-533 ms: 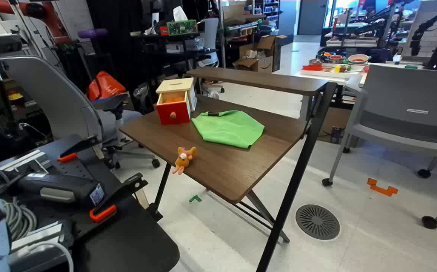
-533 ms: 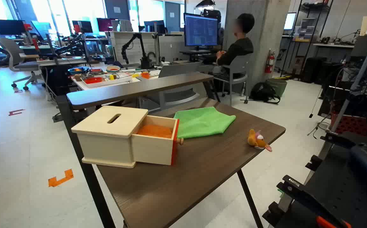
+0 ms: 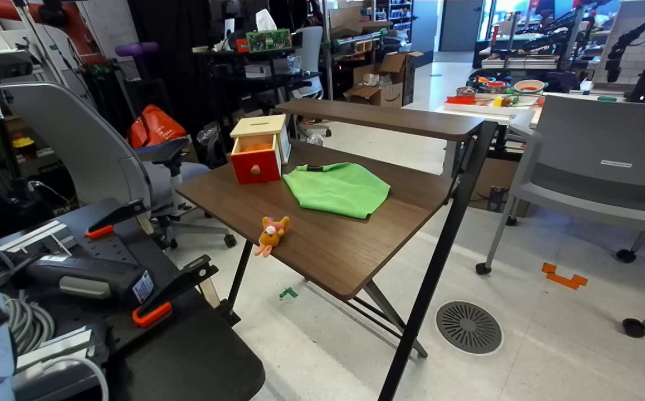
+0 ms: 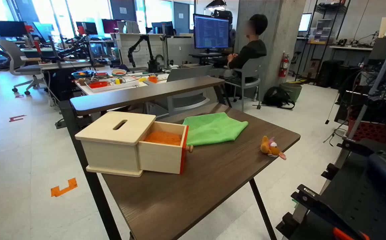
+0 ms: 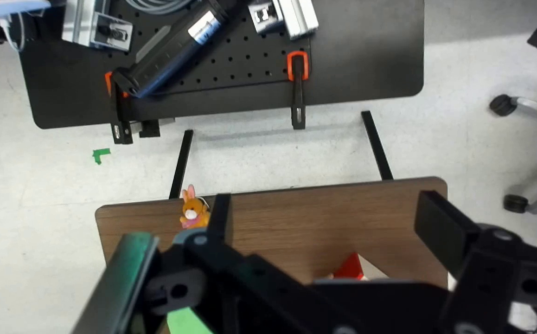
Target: Move the green towel to the right.
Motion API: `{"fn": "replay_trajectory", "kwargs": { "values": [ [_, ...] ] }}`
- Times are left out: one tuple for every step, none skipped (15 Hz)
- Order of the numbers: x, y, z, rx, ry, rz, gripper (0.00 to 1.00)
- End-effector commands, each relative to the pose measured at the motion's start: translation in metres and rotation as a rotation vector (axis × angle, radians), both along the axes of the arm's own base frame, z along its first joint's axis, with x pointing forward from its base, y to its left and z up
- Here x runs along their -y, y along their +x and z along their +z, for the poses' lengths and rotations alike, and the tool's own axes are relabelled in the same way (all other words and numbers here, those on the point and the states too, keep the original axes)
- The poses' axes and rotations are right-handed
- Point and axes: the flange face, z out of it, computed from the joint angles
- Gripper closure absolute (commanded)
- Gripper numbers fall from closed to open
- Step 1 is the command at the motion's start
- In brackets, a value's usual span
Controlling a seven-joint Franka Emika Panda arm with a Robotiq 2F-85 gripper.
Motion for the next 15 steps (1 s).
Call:
{"fn": "replay_trajectory", "kwargs": {
  "values": [
    [0.019,0.053,-0.029,0.065,0.032,-0.101,0.0],
    [0.028,0.072,-0.04,0.108,0.054,-0.172,0.0],
    [0.035,0.089,-0.051,0.119,0.069,-0.226,0.0],
    [0.046,0.108,-0.065,0.143,0.088,-0.285,0.0],
    [0.054,0.125,-0.076,0.163,0.102,-0.339,0.0],
    [0.065,0.143,-0.09,0.182,0.119,-0.394,0.0],
    [0.072,0.159,-0.1,0.2,0.131,-0.445,0.0],
    [0.082,0.176,-0.115,0.211,0.147,-0.503,0.0],
    [0.089,0.191,-0.127,0.215,0.157,-0.549,0.0],
    [0.097,0.205,-0.139,0.215,0.163,-0.592,0.0],
    [0.103,0.218,-0.153,0.206,0.162,-0.628,0.0],
    [0.107,0.226,-0.166,0.188,0.157,-0.639,0.0],
    [0.106,0.2,-0.15,0.193,0.146,-0.587,0.0],
    [0.111,0.207,-0.161,0.182,0.14,-0.596,0.0],
    [0.112,0.208,-0.167,0.174,0.136,-0.598,0.0]
  ]
}}
